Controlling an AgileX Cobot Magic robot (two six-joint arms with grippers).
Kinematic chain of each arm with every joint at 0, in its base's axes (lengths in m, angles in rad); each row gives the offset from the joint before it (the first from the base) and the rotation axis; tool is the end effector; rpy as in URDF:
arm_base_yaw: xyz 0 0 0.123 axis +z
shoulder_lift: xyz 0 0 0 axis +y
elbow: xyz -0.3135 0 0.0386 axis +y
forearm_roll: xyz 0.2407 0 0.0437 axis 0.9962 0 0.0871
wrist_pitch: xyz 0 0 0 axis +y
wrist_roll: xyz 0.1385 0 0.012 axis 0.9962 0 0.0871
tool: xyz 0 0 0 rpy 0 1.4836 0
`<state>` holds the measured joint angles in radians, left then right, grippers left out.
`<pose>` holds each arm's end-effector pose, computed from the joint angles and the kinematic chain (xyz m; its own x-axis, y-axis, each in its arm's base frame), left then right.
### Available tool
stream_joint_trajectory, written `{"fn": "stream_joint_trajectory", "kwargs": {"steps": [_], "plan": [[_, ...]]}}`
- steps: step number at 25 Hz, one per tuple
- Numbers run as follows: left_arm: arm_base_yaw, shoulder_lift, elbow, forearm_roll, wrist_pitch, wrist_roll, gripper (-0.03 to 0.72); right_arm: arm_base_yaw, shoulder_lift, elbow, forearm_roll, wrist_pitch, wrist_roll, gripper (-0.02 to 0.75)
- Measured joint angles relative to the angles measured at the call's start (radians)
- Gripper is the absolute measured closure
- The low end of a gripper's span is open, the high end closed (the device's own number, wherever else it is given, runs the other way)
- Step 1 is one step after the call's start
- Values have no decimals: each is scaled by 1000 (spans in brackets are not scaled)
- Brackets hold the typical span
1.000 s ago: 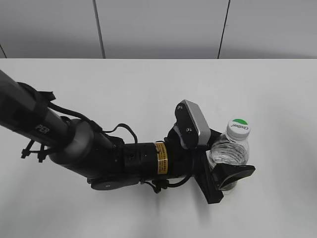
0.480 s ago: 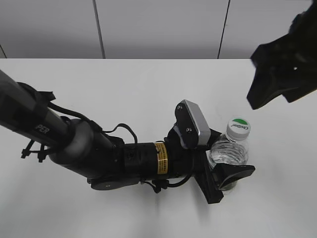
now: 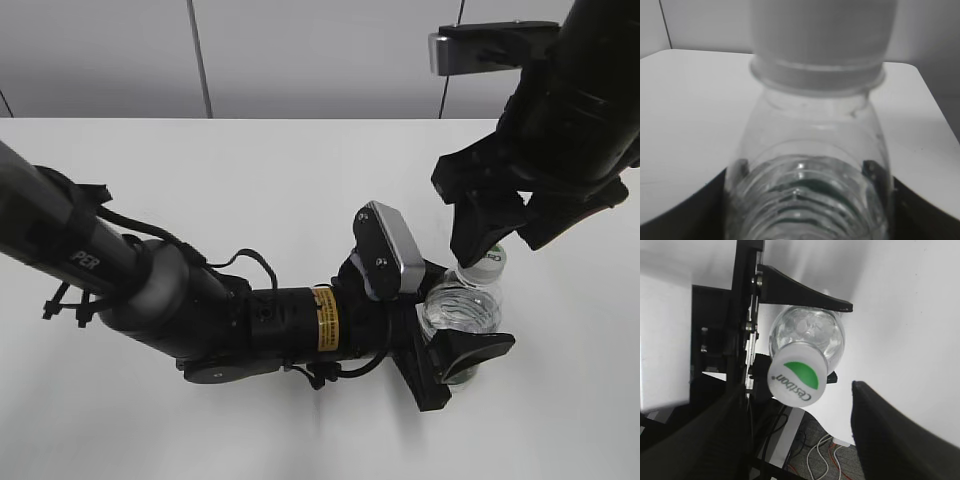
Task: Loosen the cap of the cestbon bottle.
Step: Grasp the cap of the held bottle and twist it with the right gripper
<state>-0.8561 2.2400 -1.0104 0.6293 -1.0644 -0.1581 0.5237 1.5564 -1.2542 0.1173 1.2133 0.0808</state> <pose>0.2500 -0.3973 0.1121 0.0658 0.1601 -0.9849 0.9841 0.1526 0.0906 0.2493 0.1616 0.2704 -0.9127 -0.3874 -0.1300 -0.4027 0.9067 0.1252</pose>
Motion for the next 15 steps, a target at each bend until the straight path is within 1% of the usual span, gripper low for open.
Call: {"fn": "stream_joint_trajectory", "kwargs": {"steps": [7, 9, 11, 14, 15], "plan": [[0, 0, 0, 0, 0, 0, 171, 0, 51, -6, 0, -6, -11, 239], [0, 0, 0, 0, 0, 0, 171, 0, 57, -7, 0, -11, -15, 255], [0, 0, 0, 0, 0, 0, 171, 0, 58, -7, 0, -14, -26, 297], [0, 0, 0, 0, 0, 0, 171, 0, 60, -7, 0, -17, -43, 414], [0, 0, 0, 0, 0, 0, 171, 0, 60, -7, 1, -17, -49, 438]]}}
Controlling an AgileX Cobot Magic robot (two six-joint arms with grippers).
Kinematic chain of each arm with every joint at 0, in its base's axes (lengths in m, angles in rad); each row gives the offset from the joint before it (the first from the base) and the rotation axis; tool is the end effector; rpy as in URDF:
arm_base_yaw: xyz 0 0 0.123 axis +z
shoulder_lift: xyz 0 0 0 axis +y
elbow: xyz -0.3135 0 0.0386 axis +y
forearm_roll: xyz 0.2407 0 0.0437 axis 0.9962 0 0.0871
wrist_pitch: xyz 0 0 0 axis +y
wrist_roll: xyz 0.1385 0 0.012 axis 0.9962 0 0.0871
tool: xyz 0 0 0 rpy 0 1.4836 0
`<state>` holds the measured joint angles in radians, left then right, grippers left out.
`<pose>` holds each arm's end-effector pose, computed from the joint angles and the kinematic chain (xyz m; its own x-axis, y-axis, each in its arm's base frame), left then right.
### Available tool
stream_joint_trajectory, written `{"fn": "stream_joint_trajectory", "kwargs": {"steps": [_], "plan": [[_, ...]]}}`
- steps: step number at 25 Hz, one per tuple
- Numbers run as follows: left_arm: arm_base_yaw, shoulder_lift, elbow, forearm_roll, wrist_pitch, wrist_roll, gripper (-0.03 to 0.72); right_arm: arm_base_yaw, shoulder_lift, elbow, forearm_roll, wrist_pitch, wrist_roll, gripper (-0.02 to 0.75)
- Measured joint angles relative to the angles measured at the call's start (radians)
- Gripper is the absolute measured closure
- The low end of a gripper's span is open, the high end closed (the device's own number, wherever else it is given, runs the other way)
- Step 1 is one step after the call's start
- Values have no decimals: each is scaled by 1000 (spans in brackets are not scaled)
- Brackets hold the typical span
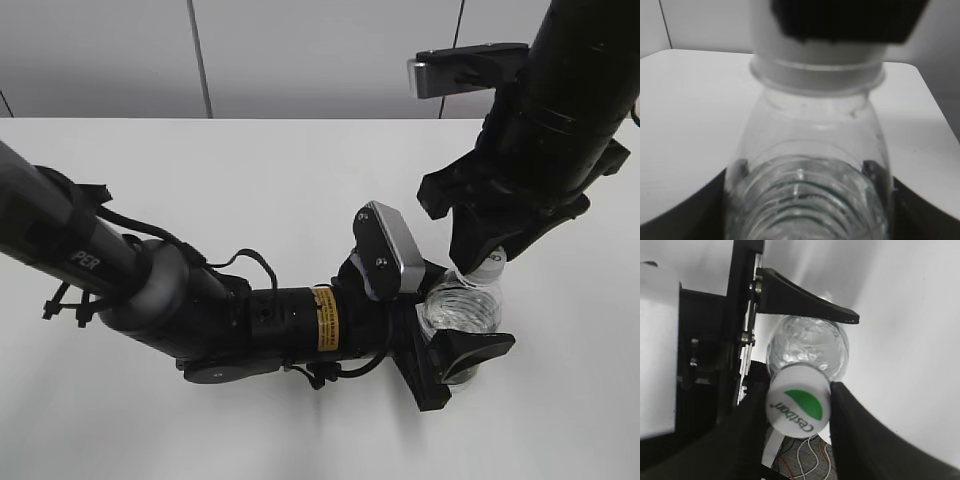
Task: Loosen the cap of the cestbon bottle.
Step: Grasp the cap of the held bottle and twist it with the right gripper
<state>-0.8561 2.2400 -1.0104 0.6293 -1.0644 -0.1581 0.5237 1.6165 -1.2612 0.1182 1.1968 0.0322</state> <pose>0.2500 -0.3973 0.1121 0.0658 0.1601 -0.9849 0.9841 0.1526 0.0906 0.2596 0.1675 0.2543 -0.8967 -0.4312 -0.0995 -0.4409 0.8899 0.1170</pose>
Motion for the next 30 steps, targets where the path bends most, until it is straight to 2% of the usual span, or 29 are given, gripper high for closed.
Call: {"fn": "stream_joint_trajectory", "kwargs": {"steps": [4, 6, 12, 15, 21, 23, 26, 28, 30], "plan": [[0, 0, 0, -2, 0, 0, 171, 0, 1, -1, 0, -3, -69, 438], [0, 0, 0, -2, 0, 0, 171, 0, 1, -1, 1, -4, -176, 438], [0, 0, 0, 0, 0, 0, 171, 0, 1, -1, 1, -3, -892, 438], [0, 0, 0, 2, 0, 2, 171, 0, 1, -3, 2, 1, -1056, 438], [0, 0, 0, 3, 0, 3, 171, 0, 1, -3, 3, 1, -1055, 436], [0, 0, 0, 3, 0, 2, 171, 0, 1, -3, 3, 0, -1011, 367], [0, 0, 0, 2, 0, 1, 171, 0, 2, -3, 3, -1, -915, 167], [0, 0, 0, 2, 0, 1, 171, 0, 1, -3, 3, -1, -822, 108], [0, 0, 0, 2, 0, 1, 171, 0, -12, -3, 2, 0, -687, 93]]}}
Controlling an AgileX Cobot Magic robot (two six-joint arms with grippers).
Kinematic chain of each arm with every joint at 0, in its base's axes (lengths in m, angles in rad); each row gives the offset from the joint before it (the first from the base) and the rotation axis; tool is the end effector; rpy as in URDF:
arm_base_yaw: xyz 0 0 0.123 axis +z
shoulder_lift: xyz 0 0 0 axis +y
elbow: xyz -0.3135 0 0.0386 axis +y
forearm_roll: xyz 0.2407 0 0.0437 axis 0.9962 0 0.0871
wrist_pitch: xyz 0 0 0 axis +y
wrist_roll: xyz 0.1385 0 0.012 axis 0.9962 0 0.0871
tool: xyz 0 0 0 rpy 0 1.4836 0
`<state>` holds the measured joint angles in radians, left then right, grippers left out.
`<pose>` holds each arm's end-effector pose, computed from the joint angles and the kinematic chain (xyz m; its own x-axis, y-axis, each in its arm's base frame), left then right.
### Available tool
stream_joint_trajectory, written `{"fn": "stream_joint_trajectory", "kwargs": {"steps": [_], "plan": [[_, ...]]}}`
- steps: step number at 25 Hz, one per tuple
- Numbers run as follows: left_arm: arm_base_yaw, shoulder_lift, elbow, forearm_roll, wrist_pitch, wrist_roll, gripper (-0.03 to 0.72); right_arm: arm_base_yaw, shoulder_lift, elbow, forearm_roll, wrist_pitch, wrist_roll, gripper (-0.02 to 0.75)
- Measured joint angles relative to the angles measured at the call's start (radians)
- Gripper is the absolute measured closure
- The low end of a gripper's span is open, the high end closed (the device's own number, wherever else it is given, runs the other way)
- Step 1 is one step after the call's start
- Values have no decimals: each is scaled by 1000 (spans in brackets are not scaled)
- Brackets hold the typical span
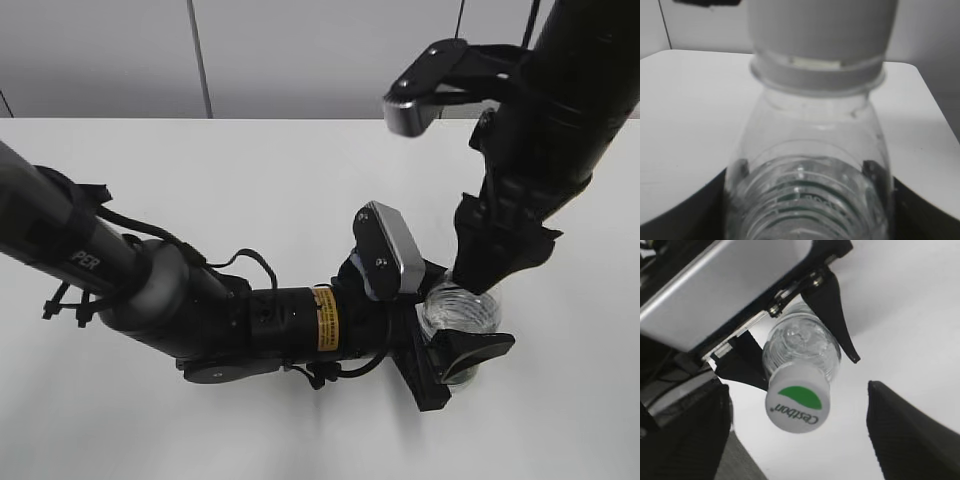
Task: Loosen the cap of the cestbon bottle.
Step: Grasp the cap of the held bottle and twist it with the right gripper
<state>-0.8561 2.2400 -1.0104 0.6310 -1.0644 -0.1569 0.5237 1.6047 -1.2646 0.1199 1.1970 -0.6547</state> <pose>0.2498 -0.3973 0.1121 0.0678 0.1606 -0.9847 0.9842 0.1508 0.0923 0.2586 0.1672 0.2588 -0.4122 -0.8962 -0.1642 -0.9097 0.4148 0.0200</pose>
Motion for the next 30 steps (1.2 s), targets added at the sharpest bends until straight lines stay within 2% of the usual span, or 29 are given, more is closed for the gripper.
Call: {"fn": "stream_joint_trajectory", "kwargs": {"steps": [4, 6, 8, 13, 21, 30], "plan": [[0, 0, 0, 0, 0, 0, 171, 0, -13, -76, -4, 19, 408, 120], [0, 0, 0, 0, 0, 0, 171, 0, -14, -128, -5, 19, 616, 167], [0, 0, 0, 0, 0, 0, 171, 0, -16, -166, -3, 19, 725, 217], [0, 0, 0, 0, 0, 0, 171, 0, -16, -155, 1, 19, 817, 281], [0, 0, 0, 0, 0, 0, 171, 0, 20, -51, 1, 20, 880, 286], [0, 0, 0, 2, 0, 0, 171, 0, 33, -43, -2, 22, 894, 289]]}}
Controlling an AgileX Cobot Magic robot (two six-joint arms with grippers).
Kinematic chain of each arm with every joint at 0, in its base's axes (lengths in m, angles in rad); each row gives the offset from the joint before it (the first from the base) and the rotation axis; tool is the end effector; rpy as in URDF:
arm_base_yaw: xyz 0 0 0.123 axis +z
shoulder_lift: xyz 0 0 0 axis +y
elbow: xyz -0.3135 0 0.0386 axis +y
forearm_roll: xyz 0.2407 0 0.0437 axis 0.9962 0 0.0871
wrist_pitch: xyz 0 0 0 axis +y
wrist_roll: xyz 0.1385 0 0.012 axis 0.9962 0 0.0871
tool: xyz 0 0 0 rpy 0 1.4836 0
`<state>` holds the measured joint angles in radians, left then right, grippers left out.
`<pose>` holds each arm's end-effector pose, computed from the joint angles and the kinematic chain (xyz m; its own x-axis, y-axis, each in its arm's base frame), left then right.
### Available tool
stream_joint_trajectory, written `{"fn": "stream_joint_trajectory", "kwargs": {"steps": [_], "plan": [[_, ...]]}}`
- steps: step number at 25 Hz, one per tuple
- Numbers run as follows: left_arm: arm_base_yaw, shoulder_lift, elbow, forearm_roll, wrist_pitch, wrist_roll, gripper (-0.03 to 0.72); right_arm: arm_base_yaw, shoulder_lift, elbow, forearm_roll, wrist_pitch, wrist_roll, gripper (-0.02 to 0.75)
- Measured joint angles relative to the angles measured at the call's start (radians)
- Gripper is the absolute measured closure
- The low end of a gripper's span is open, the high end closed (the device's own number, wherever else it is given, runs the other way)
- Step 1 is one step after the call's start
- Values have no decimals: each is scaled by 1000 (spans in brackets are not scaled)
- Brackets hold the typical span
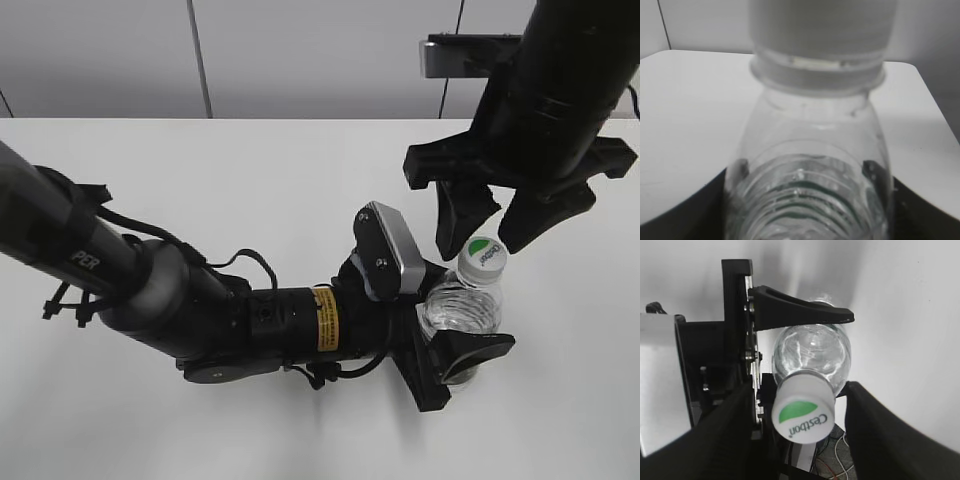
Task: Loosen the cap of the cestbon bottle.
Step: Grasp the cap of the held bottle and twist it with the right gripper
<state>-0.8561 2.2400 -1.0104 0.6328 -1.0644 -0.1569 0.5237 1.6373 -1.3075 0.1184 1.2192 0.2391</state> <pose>0.2496 -0.3973 0.1120 0.0686 0.1610 -0.9846 0.9844 0.1492 0.0930 0.2663 0.1716 0.2593 -0.9674 -0.2415 -0.0763 -0.2500 0.9586 0.1366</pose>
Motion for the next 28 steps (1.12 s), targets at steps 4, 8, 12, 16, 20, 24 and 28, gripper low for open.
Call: {"fn": "stream_joint_trajectory", "kwargs": {"steps": [4, 8, 12, 16, 20, 24, 28], "plan": [[0, 0, 0, 0, 0, 0, 171, 0, 25, 0, 3, 0, 0, 289], [0, 0, 0, 0, 0, 0, 171, 0, 26, 0, 3, 0, -11, 320], [0, 0, 0, 0, 0, 0, 171, -1, 26, 0, -3, 2, -73, 430], [0, 0, 0, 0, 0, 0, 171, -1, 26, 0, -1, 2, -266, 430], [0, 0, 0, -1, 1, 0, 171, -1, 26, 0, 0, 2, -744, 430], [0, 0, 0, -2, 3, 0, 171, -1, 26, 0, 13, 4, -1250, 430], [0, 0, 0, -2, 3, -1, 171, -1, 26, 0, 17, 7, -1416, 430]]}}
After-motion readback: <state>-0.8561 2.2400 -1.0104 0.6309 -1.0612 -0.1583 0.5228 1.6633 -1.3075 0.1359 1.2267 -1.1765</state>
